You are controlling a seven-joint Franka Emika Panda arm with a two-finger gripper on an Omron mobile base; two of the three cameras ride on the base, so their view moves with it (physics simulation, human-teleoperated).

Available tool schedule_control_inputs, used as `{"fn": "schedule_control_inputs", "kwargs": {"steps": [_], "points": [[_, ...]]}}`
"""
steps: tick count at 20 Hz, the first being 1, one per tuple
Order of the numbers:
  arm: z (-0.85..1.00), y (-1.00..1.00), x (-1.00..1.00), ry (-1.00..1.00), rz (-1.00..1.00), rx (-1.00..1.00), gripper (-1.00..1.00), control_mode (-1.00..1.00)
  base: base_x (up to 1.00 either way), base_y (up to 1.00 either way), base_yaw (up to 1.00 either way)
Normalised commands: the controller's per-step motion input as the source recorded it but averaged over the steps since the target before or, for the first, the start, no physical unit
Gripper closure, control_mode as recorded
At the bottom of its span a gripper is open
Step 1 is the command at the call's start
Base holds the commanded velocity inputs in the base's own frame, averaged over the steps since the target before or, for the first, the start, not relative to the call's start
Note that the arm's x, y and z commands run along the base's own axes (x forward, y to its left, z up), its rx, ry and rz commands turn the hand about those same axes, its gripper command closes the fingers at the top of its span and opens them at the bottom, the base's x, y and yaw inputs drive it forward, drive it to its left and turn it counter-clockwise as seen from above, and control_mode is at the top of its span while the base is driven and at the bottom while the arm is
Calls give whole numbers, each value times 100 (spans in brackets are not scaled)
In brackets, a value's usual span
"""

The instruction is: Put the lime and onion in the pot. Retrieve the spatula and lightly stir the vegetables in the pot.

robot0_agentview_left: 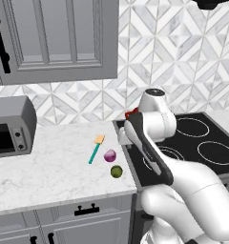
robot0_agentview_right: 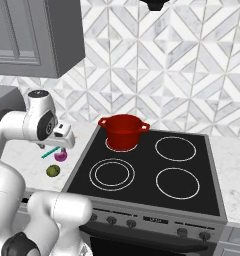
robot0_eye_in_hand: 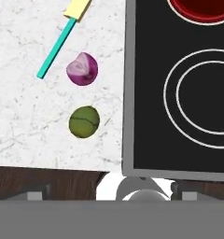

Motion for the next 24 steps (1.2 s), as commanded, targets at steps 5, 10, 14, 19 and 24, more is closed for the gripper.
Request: {"fn": "schedule_control_inputs", "kwargs": {"steps": [5, 10, 14, 19, 24], "points": [[-43, 29, 9, 15, 0, 0, -100, -100, 0, 0, 0], [-44, 0, 35, 9, 0, 0, -100, -100, 0, 0, 0], [-51, 10, 49, 0, 0, 1, -100, -100, 0, 0, 0], [-29, 34, 34, 0, -1, 0, -100, -100, 0, 0, 0], [-28, 19, 4, 1, -2, 0, -100, -100, 0, 0, 0]]}}
